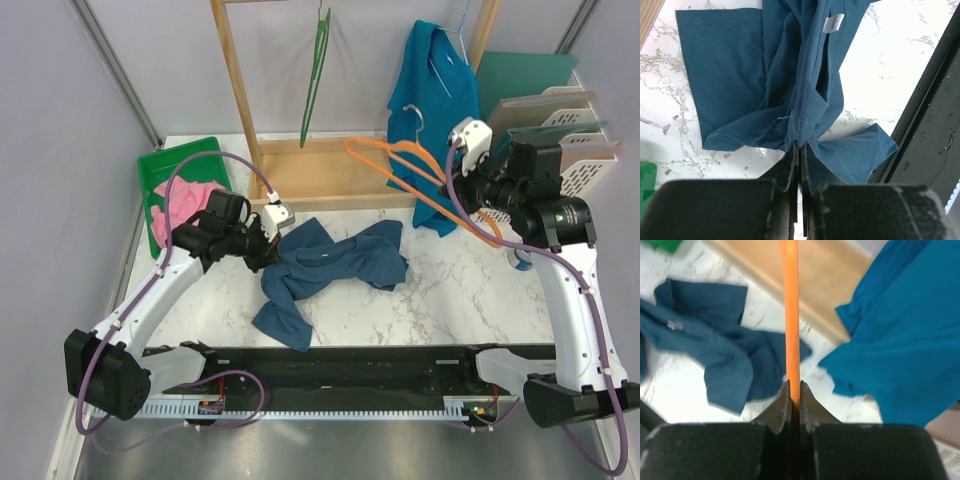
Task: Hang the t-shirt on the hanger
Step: Pick up the hanger from the clothesline.
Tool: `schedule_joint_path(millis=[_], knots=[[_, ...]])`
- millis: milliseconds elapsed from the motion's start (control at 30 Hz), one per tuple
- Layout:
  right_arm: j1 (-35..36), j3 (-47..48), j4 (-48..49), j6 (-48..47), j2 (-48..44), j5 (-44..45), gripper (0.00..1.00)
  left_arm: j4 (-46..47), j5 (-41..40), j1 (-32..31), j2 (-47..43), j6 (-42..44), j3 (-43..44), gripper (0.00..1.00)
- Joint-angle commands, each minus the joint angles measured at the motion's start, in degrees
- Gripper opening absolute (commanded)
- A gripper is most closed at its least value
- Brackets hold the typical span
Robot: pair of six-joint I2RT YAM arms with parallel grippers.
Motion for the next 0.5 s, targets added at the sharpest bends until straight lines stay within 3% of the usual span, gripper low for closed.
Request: schedule_joint_path(millis=[0, 167, 467], knots=[[-0.8, -1.6, -12.8, -15.3, -4.4, -7.7, 0.00, -0.6, -0.6, -0.1, 0.3, 0.1, 2.9, 0.02], [-0.8, 3.2, -26.2, -29.8, -5.2, -20.4, 0.00, -1.2, -1.4, 0.0, 1.6, 0.2, 3.9, 0.02], [0.3, 4.0, -34.1, -44.4, -5.0, -20.7, 0.00, -2.4, -1.1, -0.1, 2.7, 0.3, 6.1, 0.02]])
